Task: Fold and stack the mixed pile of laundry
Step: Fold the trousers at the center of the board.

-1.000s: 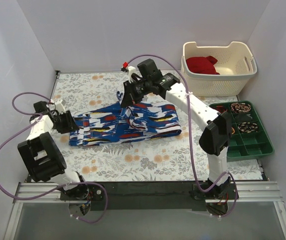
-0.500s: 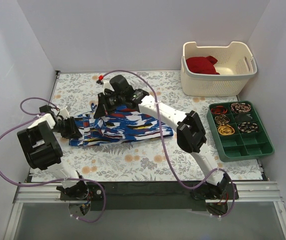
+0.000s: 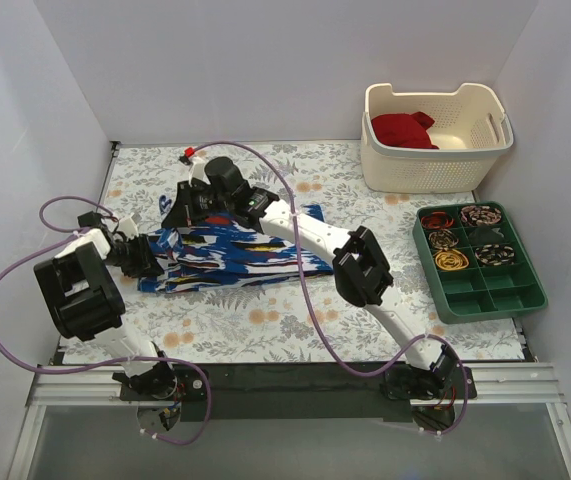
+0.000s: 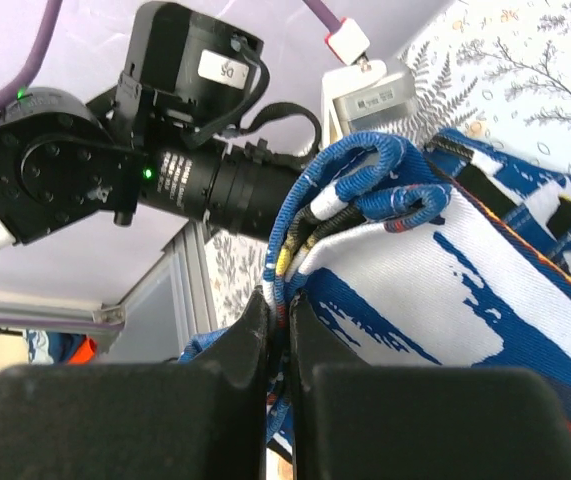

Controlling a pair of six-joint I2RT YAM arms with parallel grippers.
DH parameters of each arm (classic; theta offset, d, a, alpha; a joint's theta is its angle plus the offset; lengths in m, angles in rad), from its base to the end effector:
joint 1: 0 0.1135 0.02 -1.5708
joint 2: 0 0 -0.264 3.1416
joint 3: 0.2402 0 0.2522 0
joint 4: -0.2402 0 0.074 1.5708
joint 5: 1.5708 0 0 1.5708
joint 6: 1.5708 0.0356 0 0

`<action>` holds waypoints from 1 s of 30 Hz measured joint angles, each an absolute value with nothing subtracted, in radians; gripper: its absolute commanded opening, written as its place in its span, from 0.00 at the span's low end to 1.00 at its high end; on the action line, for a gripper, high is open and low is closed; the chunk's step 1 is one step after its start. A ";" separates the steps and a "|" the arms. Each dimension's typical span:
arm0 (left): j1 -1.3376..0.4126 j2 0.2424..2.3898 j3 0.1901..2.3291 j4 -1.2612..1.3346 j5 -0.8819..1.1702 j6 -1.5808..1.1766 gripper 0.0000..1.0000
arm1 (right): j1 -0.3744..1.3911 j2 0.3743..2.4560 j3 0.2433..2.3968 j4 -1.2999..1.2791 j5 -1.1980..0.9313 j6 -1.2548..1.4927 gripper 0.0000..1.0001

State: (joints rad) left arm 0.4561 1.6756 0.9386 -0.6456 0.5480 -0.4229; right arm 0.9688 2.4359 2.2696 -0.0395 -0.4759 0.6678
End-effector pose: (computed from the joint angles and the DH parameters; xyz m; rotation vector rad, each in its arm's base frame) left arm 0.2675 0.1106 0.1533 -1.1408 2.6037 -0.7941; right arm 0.3127 0.4839 0.2818 -0.6954 1.9341 1.5307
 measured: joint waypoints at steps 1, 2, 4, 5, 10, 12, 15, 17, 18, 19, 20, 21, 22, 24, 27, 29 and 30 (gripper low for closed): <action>0.457 1.676 0.938 -0.644 0.550 -0.423 0.19 | 0.971 2.445 2.279 -0.023 -0.470 0.676 0.01; 0.457 1.676 0.937 -0.643 0.551 -0.422 0.20 | 0.974 2.451 2.283 -0.011 -0.466 0.681 0.01; 0.457 1.676 0.937 -0.644 0.558 -0.422 0.22 | 0.982 2.461 2.284 0.012 -0.452 0.689 0.01; 0.458 1.676 0.938 -0.644 0.561 -0.422 0.22 | 0.987 2.465 2.284 0.019 -0.446 0.694 0.01; 0.478 1.675 0.950 -0.671 0.589 -0.422 0.29 | 1.009 2.493 2.294 0.066 -0.427 0.718 0.01; 0.489 1.675 0.973 -0.699 0.590 -0.420 0.30 | 1.016 2.508 2.302 0.084 -0.418 0.728 0.01; 0.533 1.664 1.032 -0.733 0.588 -0.413 0.30 | 1.022 2.522 2.302 0.099 -0.403 0.732 0.01; 0.565 1.647 1.060 -0.738 0.581 -0.400 0.29 | 1.024 2.528 2.302 0.110 -0.392 0.735 0.01; 0.580 1.639 1.065 -0.735 0.576 -0.394 0.29 | 1.024 2.529 2.302 0.114 -0.386 0.736 0.01; 0.590 1.633 1.065 -0.733 0.574 -0.389 0.28 | 1.024 2.530 2.302 0.118 -0.378 0.738 0.01; 0.596 1.633 1.065 -0.735 0.571 -0.385 0.28 | 1.024 2.531 2.302 0.126 -0.369 0.738 0.01; 0.599 1.634 1.062 -0.733 0.569 -0.381 0.28 | 1.024 2.532 2.302 0.136 -0.362 0.738 0.01; 0.599 1.638 1.058 -0.733 0.568 -0.379 0.28 | 1.024 2.534 2.302 0.145 -0.355 0.738 0.01; 0.599 1.651 1.052 -0.735 0.568 -0.377 0.28 | 1.026 2.538 2.302 0.159 -0.341 0.738 0.01; 0.599 1.672 1.052 -0.734 0.569 -0.377 0.32 | 1.029 2.548 2.302 0.173 -0.330 0.738 0.15; 0.600 1.674 1.052 -0.734 0.569 -0.377 0.36 | 1.033 2.561 2.302 0.189 -0.323 0.740 0.37; 0.602 1.674 1.052 -0.733 0.569 -0.377 0.41 | 1.036 2.568 2.302 0.192 -0.321 0.744 0.58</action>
